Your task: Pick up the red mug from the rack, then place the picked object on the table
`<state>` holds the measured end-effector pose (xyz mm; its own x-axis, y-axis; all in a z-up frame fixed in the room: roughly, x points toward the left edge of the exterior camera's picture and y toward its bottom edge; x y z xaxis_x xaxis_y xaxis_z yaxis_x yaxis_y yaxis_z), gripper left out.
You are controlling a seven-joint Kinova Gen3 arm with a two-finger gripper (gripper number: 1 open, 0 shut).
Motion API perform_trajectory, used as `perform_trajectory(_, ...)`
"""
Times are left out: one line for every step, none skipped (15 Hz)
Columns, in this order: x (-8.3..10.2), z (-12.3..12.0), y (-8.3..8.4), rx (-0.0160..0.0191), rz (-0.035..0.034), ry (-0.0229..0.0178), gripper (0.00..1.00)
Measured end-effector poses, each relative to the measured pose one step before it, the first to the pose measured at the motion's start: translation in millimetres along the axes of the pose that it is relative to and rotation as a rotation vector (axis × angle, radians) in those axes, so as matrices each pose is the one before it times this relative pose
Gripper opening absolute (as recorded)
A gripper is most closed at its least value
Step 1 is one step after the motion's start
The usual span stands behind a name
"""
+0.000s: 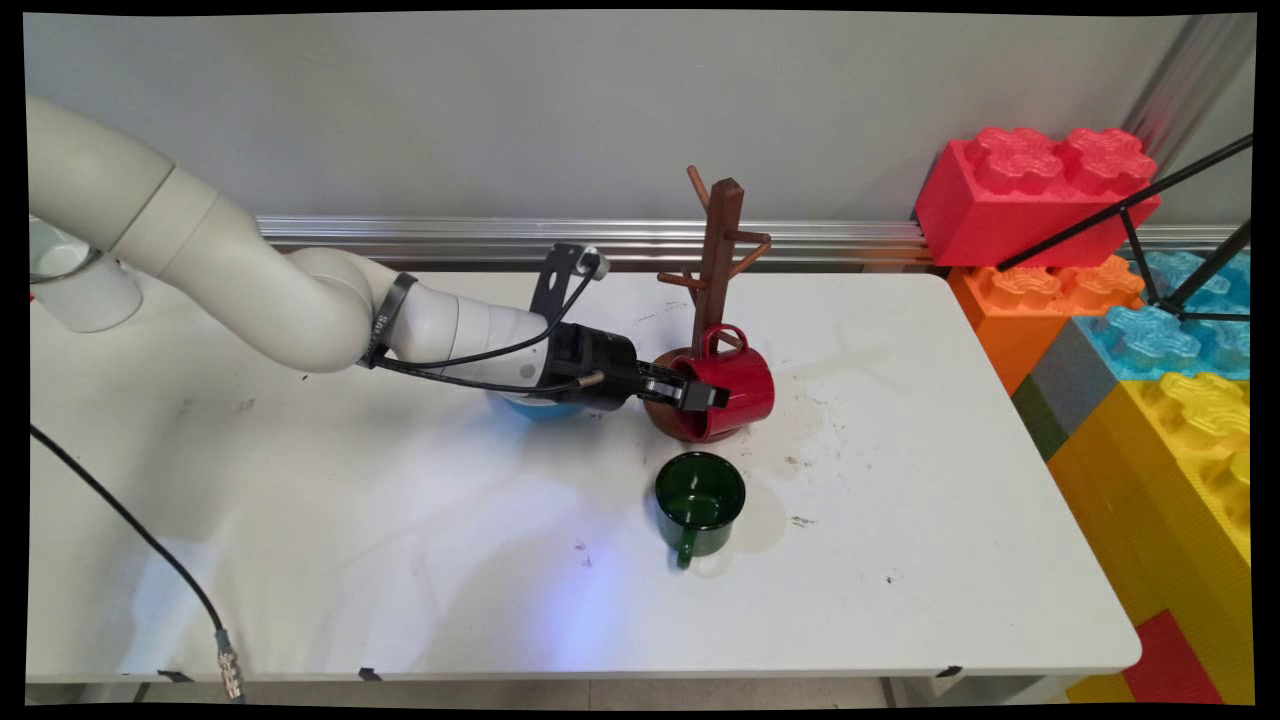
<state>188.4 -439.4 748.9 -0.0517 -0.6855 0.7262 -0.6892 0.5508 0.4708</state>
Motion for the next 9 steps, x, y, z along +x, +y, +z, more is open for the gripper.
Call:
perform_trajectory(-0.24,-0.34,0.01,-0.00043,-0.00239,-0.00130,0.00)
perform_trajectory(-0.34,-0.68,0.15,-0.00127,-0.00205,-0.00203,0.00)
perform_trajectory(-0.08,-0.71,-0.10,-0.00044,-0.00150,-0.00192,0.00)
perform_trajectory(-0.17,-0.72,0.11,-0.00095,-0.00083,-0.00135,0.00)
perform_trajectory(-0.40,-1.90,-0.13,0.00021,-0.00215,-0.00036,0.00)
perform_trajectory(-0.04,-0.88,-0.02,-0.00092,-0.00072,-0.00099,0.00)
perform_trajectory(0.85,-0.31,-0.08,-0.00276,-0.00043,-0.00150,0.00)
perform_trajectory(0.18,-0.77,0.09,-0.00131,-0.00081,-0.00035,0.00)
perform_trajectory(-0.03,-1.43,0.49,-0.00138,-0.00187,0.00070,0.00)
